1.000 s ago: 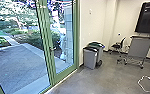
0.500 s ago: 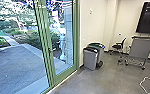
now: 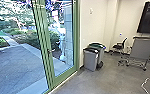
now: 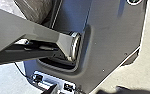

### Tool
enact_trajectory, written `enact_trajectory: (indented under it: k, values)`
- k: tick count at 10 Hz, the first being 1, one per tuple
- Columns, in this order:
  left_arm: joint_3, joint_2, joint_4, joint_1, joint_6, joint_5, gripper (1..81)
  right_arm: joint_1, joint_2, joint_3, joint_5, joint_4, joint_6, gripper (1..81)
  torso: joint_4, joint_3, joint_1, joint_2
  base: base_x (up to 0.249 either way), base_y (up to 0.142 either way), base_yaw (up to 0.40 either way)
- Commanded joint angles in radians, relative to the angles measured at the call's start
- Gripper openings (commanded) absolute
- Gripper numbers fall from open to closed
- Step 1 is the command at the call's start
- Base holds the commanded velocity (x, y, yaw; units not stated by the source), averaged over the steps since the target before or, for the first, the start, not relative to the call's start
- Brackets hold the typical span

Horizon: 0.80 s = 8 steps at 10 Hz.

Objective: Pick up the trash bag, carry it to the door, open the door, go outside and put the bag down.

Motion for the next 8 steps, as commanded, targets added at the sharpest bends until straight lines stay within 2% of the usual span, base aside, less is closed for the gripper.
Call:
enact_trajectory:
  k: [1, 8]
  values:
    - [0.002, 0.002, 0.005, -0.059, 0.005, 0.065, 1.0, 0.051, 0.005, 0.001, -0.059, -0.006, 0.000, 81.1, 0.000, 0.000, 0.000, 0.000, 0.118, 0.000, 0.000]
    - [0.003, 0.012, -0.005, -0.062, 0.005, 0.065, 1.0, 0.043, 0.021, -0.001, -0.054, -0.007, 0.000, 81.1, 0.000, 0.000, 0.000, 0.000, 0.141, 0.000, 0.000]
